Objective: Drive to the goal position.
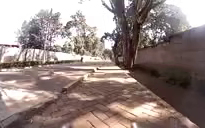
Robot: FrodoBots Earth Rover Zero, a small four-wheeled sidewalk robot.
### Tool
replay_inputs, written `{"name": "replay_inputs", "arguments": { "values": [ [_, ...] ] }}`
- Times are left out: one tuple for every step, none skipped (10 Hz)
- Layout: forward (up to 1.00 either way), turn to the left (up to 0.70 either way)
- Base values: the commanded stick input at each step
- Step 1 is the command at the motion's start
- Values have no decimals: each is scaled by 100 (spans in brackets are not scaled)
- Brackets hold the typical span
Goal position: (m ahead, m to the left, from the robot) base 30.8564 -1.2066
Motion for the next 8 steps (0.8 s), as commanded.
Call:
{"name": "replay_inputs", "arguments": {
  "values": [
    [0,0],
    [0,0],
    [0,0],
    [0,0],
    [32,0],
    [70,0],
    [70,0],
    [70,0]
  ]
}}
